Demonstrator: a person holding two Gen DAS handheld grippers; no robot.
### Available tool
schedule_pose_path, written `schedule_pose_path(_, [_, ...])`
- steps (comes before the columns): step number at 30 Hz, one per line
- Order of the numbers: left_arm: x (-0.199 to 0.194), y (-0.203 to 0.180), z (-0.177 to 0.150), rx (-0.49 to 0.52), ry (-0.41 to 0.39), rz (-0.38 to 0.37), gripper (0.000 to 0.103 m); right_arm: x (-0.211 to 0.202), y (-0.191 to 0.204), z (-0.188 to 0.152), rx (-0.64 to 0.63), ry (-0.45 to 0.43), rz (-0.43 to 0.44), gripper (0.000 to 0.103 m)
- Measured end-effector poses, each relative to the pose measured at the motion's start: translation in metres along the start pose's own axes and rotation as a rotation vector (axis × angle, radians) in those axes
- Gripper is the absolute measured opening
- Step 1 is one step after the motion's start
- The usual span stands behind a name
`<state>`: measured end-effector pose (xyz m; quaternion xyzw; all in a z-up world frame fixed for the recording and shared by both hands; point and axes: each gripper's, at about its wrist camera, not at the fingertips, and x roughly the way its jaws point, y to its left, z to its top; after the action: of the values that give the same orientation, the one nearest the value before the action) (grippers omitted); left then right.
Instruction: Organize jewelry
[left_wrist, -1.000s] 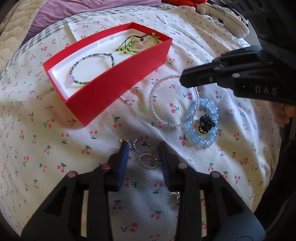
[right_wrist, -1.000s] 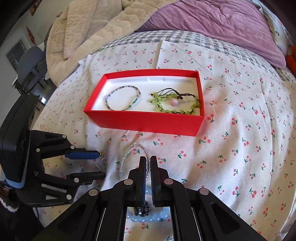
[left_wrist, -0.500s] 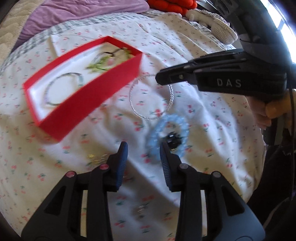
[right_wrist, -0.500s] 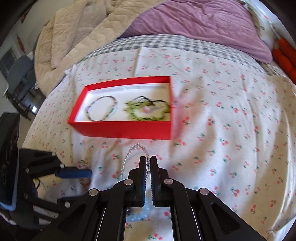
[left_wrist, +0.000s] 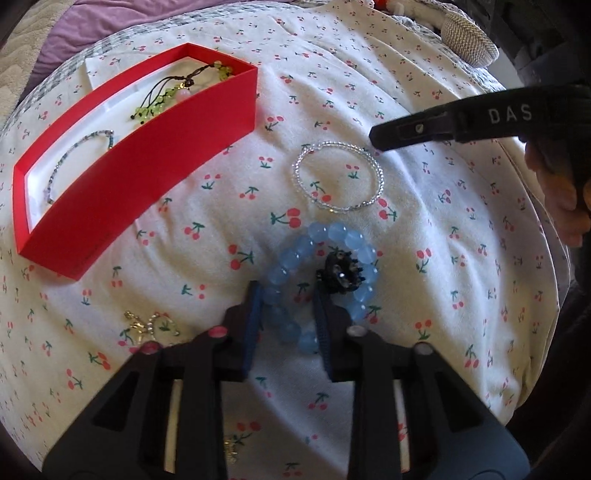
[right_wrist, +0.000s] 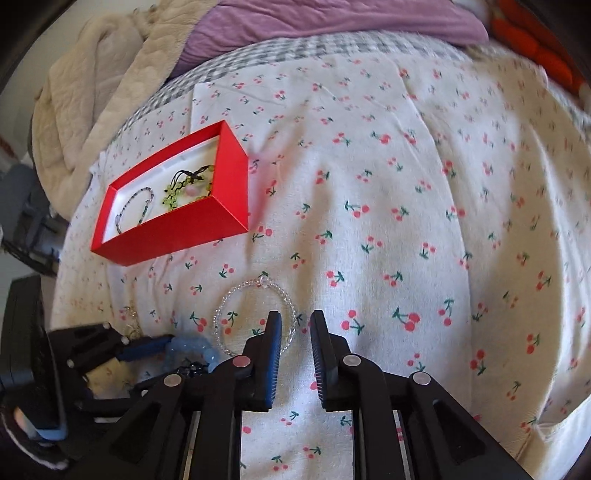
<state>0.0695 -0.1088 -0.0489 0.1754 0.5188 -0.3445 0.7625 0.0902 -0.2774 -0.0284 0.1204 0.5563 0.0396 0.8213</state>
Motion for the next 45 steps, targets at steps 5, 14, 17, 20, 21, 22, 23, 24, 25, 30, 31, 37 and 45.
schedule_pose_path(5, [0.001, -0.004, -0.002, -0.021, -0.003, 0.027, 0.013, 0.009, 0.002, -0.002, 0.014, 0.026, 0.017, 0.064])
schedule_pose_path(14, [-0.031, -0.003, -0.007, -0.069, -0.088, 0.016, 0.013, 0.022, 0.018, -0.005, -0.06, 0.004, -0.071, 0.049])
schedule_pose_path(17, [-0.042, -0.003, -0.005, -0.076, -0.12, 0.017, 0.013, 0.03, 0.023, -0.007, -0.09, 0.004, -0.115, 0.04])
schedule_pose_path(20, [-0.05, -0.002, -0.004, -0.088, -0.141, 0.014, 0.013, 0.032, 0.031, -0.011, -0.132, -0.005, -0.145, 0.022])
schedule_pose_path(21, [-0.052, -0.003, -0.004, -0.087, -0.146, 0.014, 0.013, 0.031, 0.033, -0.011, -0.136, -0.003, -0.137, 0.015])
schedule_pose_path(22, [-0.054, -0.003, -0.004, -0.085, -0.149, 0.015, 0.013, 0.031, 0.035, -0.011, -0.136, 0.001, -0.133, 0.01])
schedule_pose_path(23, [-0.055, -0.003, -0.004, -0.087, -0.151, 0.013, 0.013, 0.031, 0.036, -0.01, -0.136, 0.004, -0.132, 0.008])
schedule_pose_path(24, [-0.057, -0.003, -0.003, -0.09, -0.155, 0.015, 0.013, 0.03, 0.036, -0.011, -0.138, 0.006, -0.131, 0.008])
schedule_pose_path(25, [-0.059, -0.003, -0.003, -0.093, -0.158, 0.017, 0.013, 0.029, 0.036, -0.011, -0.136, 0.005, -0.13, 0.006])
schedule_pose_path(30, [-0.073, -0.004, -0.001, -0.097, -0.199, 0.015, 0.013, 0.01, 0.037, -0.008, -0.107, -0.025, -0.083, 0.004])
schedule_pose_path(31, [-0.076, -0.006, 0.0, -0.094, -0.207, 0.016, 0.013, 0.006, 0.037, -0.007, -0.104, -0.033, -0.074, 0.004])
schedule_pose_path(37, [-0.095, -0.006, 0.005, -0.104, -0.262, 0.029, 0.013, -0.027, 0.041, -0.005, -0.083, -0.105, -0.023, 0.004])
schedule_pose_path(45, [-0.118, 0.005, 0.018, -0.142, -0.339, 0.062, 0.013, -0.063, 0.051, 0.005, -0.036, -0.2, 0.045, 0.004])
